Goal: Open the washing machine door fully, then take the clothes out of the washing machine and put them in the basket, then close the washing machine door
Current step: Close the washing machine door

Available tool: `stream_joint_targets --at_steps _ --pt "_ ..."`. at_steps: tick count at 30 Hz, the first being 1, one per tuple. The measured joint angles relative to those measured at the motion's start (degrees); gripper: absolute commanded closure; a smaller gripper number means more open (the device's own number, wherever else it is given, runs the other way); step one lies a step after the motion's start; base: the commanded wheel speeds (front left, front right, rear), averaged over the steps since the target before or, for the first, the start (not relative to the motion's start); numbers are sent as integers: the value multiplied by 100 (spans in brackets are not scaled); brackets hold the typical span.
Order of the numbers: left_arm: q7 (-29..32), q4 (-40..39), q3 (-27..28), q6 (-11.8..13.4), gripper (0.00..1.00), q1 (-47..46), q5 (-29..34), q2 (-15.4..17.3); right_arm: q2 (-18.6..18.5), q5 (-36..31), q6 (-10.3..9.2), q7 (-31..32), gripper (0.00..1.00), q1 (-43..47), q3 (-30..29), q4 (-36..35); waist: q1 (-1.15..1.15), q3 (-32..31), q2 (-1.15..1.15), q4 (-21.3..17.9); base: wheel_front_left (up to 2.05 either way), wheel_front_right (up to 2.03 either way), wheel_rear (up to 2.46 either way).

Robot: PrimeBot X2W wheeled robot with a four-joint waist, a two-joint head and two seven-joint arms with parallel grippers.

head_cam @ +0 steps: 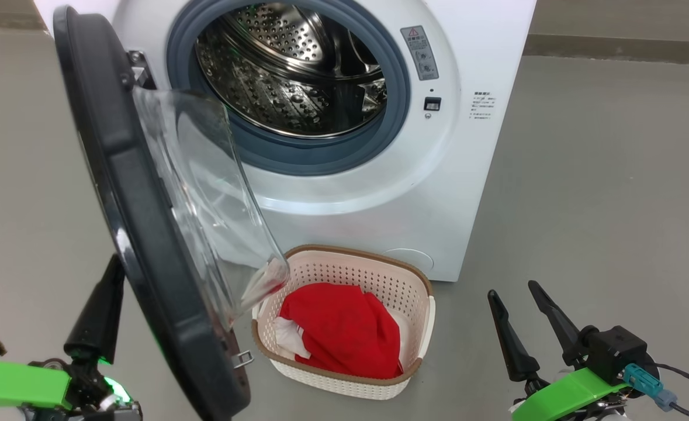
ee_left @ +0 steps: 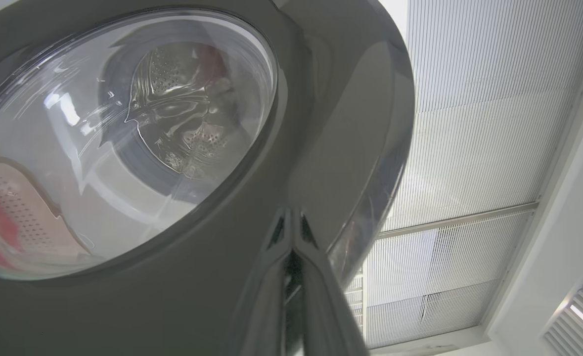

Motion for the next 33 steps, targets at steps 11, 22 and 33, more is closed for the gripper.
stream_joint_targets --at_steps 11,22,33 --pt "-3 -309 -231 136 100 108 -5 16 1 35 0 0 0 -35 144 29 0 142 0 -217 0 0 0" --pt "-398 -42 -452 126 100 -439 -478 14 0 33 0 0 0 -175 102 44 0 391 0 -716 0 0 0" --pt "-910 657 -620 -73 100 -1367 -576 11 0 41 0 0 0 -333 141 -36 0 651 0 -1150 0 0 0"
